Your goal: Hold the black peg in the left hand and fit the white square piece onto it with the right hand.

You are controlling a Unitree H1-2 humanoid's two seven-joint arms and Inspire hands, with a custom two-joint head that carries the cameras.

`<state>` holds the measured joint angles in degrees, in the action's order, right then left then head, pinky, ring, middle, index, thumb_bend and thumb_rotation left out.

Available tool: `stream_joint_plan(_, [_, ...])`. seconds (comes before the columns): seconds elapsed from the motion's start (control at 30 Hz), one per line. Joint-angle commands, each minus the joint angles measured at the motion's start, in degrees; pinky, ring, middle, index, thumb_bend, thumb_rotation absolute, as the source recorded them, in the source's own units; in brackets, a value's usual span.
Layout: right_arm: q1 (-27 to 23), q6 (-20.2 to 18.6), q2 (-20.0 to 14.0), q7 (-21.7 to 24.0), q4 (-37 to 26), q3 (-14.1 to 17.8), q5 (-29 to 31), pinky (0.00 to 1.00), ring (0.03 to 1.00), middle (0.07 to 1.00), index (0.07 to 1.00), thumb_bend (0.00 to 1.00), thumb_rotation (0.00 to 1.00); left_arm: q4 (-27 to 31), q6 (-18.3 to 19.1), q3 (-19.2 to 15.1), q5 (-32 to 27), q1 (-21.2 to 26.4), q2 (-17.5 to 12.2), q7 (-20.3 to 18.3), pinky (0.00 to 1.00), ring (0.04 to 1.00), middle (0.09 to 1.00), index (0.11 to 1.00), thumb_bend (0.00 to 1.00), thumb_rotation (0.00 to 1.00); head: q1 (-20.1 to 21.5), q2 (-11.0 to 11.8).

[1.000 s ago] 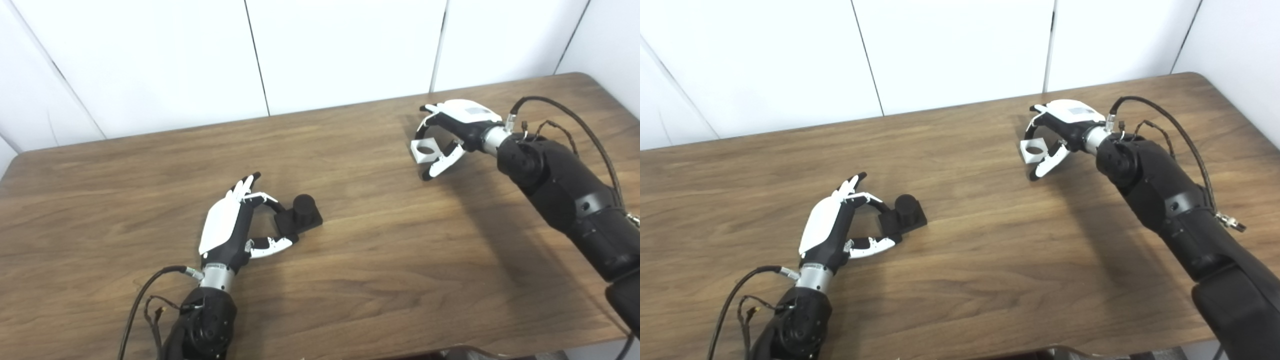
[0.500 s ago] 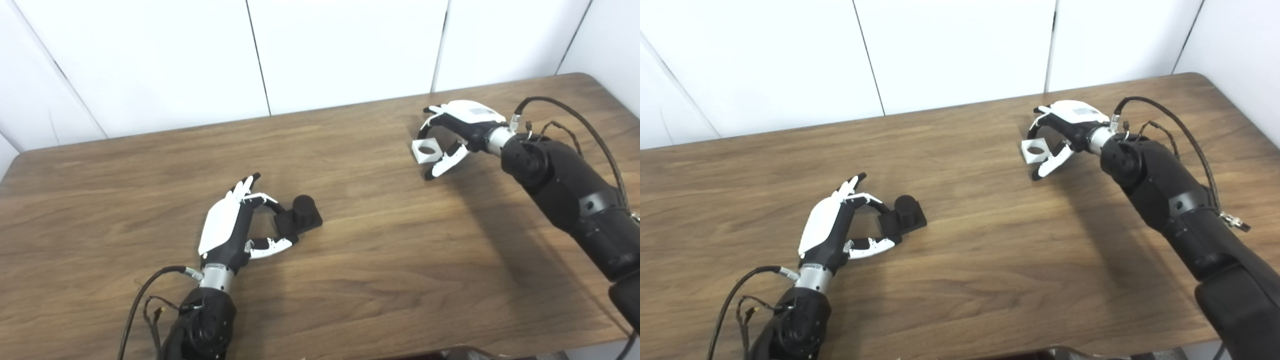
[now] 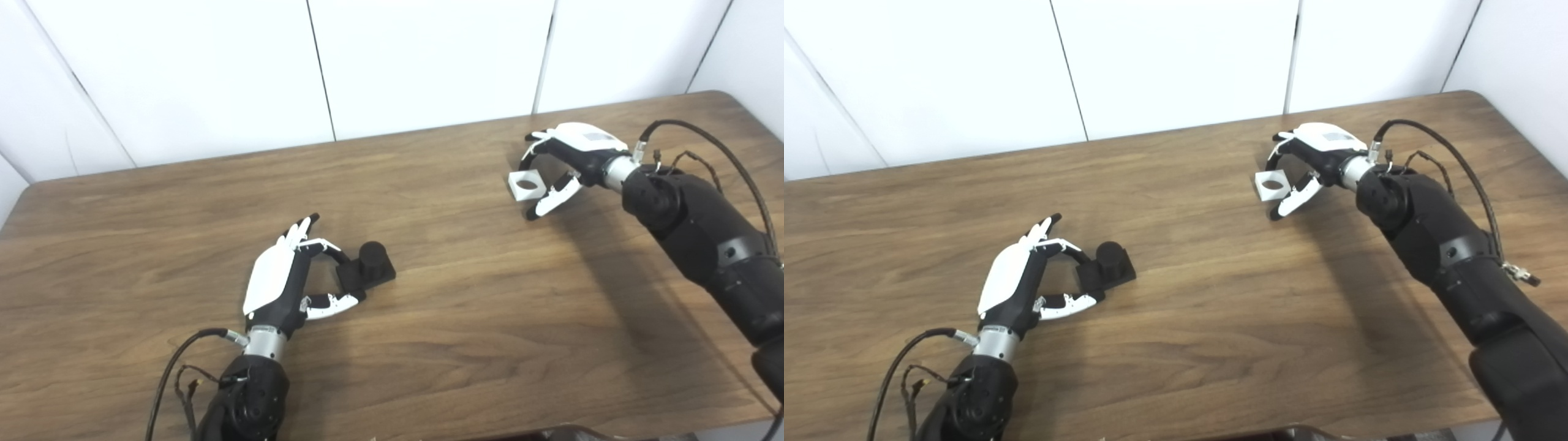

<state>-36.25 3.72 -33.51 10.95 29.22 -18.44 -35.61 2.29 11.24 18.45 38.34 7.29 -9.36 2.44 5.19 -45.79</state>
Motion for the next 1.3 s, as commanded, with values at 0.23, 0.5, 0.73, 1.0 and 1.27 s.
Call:
stream_joint_plan(0.23, [-0.01,3.44,-0.76,-7.44,2.64,0.84,-1.40,0.97,0.924,0.834,0.485,0.52,0.14,-0.57,3.12,0.36,2.53,-1.58,-1.75,-2.46,1.00,1.000,0.987,0.492,0.52,0.09,0.05,-0.12])
stream_joint_plan(0.5, [0.20,4.80,-1.06,-9.18,3.27,0.83,-1.24,0.96,0.909,0.821,0.483,0.52,0.14,-1.51,2.39,0.22,2.18,-1.48,-1.43,-1.76,1.00,1.000,0.985,0.492,0.52,0.09,-0.20,-0.11])
stream_joint_plan(0.73, [0.81,5.61,-0.94,-10.50,1.90,1.71,-0.49,0.95,0.898,0.809,0.482,0.52,0.14,-1.95,2.64,0.53,2.72,-1.05,-1.44,-1.80,1.00,1.000,0.985,0.492,0.52,0.09,-0.27,0.03])
stream_joint_plan(1.0, [2.33,4.86,-0.27,-10.71,-7.30,3.34,-1.25,0.96,0.901,0.810,0.482,0.52,0.14,-2.99,2.12,0.56,2.66,-0.07,-1.79,-1.60,1.00,1.000,0.985,0.492,0.52,0.09,-0.68,0.27])
stream_joint_plan(1.27, [3.37,3.35,0.75,-8.56,-16.60,5.86,-1.04,0.96,0.934,0.824,0.481,0.52,0.14,-3.96,2.35,0.83,2.96,0.94,-1.78,-1.57,1.00,1.000,0.988,0.492,0.52,0.09,-1.60,0.32])
